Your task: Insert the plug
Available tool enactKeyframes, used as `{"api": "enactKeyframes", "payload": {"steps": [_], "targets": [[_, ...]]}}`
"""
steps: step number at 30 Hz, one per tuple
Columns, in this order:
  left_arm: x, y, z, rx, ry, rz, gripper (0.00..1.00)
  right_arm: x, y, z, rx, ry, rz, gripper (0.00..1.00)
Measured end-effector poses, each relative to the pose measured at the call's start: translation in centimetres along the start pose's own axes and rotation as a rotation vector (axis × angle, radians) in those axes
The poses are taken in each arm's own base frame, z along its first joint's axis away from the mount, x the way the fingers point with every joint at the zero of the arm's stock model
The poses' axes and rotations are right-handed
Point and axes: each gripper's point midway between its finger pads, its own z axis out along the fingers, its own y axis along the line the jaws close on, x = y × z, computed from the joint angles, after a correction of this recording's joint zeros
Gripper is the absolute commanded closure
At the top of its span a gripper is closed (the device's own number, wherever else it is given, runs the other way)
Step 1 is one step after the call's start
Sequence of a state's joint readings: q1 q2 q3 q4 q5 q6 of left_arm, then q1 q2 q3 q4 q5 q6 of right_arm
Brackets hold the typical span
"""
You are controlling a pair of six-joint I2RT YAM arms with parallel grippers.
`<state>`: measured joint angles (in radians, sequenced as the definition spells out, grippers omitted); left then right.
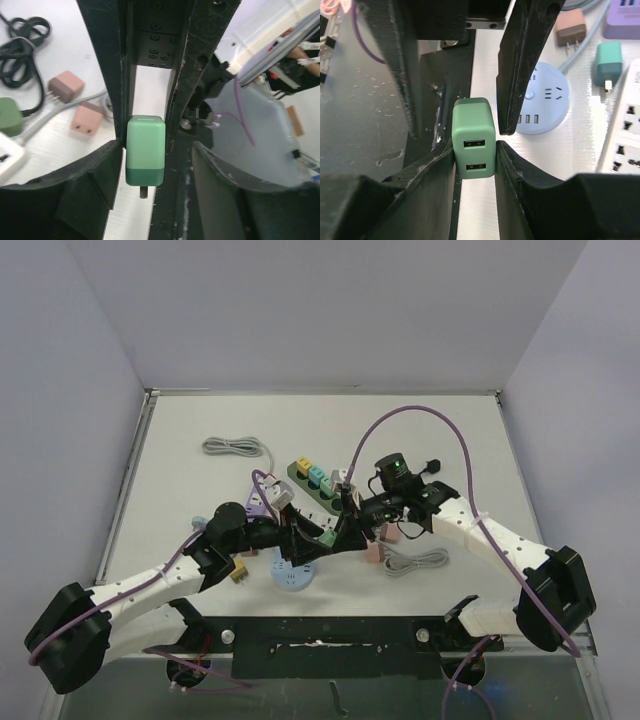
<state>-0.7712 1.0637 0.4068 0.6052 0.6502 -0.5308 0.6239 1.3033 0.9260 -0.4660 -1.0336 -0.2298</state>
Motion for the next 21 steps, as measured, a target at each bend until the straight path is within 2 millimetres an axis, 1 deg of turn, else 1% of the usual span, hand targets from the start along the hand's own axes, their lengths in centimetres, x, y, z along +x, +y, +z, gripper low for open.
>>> {"api": "enactKeyframes", "payload": {"steps": [2, 3, 5, 6, 7, 8, 10, 12, 15, 18, 21], "targets": [[-0.7, 1.6, -0.3, -0.11, -0.039, -0.008, 0.35, -0.1, -1.3, -0.4, 0.063, 0.0, 0.01, 1.0], [-1.1, 2.7, -0.7, -0.187, -0.063, -0.016, 0.35, -0.1, -2.1, -0.7, 0.104, 0.0, 0.018, 1.0], [-1.7, 4.8, -1.9, -0.346, -0.105, -0.037, 0.35, 0.0, -3.8, -1.5, 0.192, 0.003, 0.043, 1.0], [-2.0, 6.2, -2.9, -0.449, -0.13, -0.054, 0.35, 0.3, -4.8, -2.0, 0.249, 0.009, 0.063, 1.0], [-2.3, 7.0, -3.7, -0.519, -0.149, -0.063, 0.35, 0.5, -5.6, -2.5, 0.294, 0.017, 0.083, 1.0], [-2.6, 8.2, -5.0, -0.62, -0.176, -0.076, 0.35, 0.9, -6.6, -3.1, 0.351, 0.031, 0.112, 1.0], [-3.2, 9.4, -7.4, -0.765, -0.221, -0.091, 0.35, 1.2, -8.2, -3.9, 0.433, 0.06, 0.169, 1.0], [-3.9, 9.9, -9.7, -0.873, -0.261, -0.093, 0.35, 0.9, -10.0, -4.7, 0.508, 0.086, 0.224, 1.0], [-5.3, 9.3, -12.7, -0.967, -0.332, -0.09, 0.35, 0.6, -12.5, -5.5, 0.594, 0.121, 0.29, 1.0], [-6.7, 8.0, -15.3, -1.014, -0.41, -0.092, 0.35, 1.1, -14.0, -6.0, 0.661, 0.161, 0.343, 1.0], [-7.7, 6.7, -17.2, -1.032, -0.471, -0.1, 0.35, 2.1, -15.0, -6.3, 0.71, 0.211, 0.392, 1.0]]}}
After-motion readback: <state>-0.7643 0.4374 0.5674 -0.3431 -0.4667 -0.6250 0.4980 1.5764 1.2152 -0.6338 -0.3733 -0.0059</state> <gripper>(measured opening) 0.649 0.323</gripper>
